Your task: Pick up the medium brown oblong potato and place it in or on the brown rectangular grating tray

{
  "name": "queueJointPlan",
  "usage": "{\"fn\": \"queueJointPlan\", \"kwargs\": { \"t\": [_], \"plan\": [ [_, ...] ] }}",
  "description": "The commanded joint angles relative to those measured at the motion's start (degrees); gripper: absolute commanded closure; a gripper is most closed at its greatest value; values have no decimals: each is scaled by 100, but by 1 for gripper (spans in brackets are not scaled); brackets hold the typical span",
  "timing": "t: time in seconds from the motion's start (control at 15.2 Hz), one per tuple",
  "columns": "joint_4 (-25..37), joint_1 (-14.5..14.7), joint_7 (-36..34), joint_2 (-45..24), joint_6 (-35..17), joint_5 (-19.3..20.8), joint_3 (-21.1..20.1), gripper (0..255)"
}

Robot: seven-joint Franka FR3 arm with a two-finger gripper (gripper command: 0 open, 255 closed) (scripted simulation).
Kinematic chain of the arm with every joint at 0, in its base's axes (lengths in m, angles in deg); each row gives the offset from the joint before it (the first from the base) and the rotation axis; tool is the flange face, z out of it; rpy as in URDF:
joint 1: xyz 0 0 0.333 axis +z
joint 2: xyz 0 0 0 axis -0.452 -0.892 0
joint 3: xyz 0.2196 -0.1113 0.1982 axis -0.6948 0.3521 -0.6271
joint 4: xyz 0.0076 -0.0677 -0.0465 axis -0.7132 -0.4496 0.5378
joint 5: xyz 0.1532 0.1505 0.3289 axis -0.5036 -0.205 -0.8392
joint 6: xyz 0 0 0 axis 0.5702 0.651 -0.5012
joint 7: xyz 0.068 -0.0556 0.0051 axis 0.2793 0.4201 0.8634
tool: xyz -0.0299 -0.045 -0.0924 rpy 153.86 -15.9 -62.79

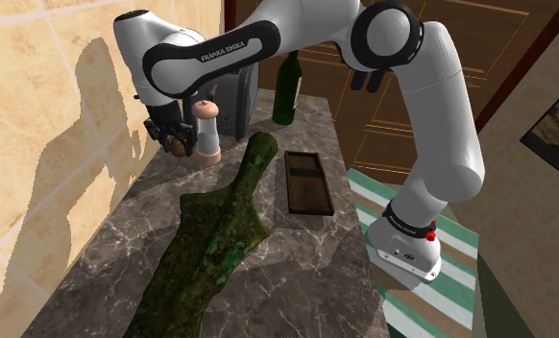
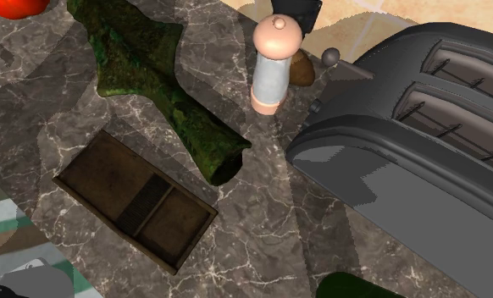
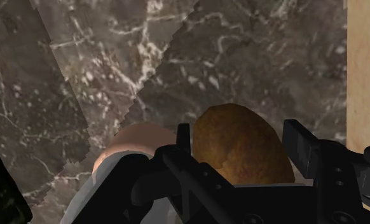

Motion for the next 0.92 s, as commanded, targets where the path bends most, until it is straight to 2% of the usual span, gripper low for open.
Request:
{"fn": "queueJointPlan", "kwargs": {
  "t": [0.0, 0.86],
  "plan": [
    [56, -3, 22, 53, 103, -26, -16, 255],
    [672, 51, 173, 307, 927, -172, -104, 255]
  ]
}}
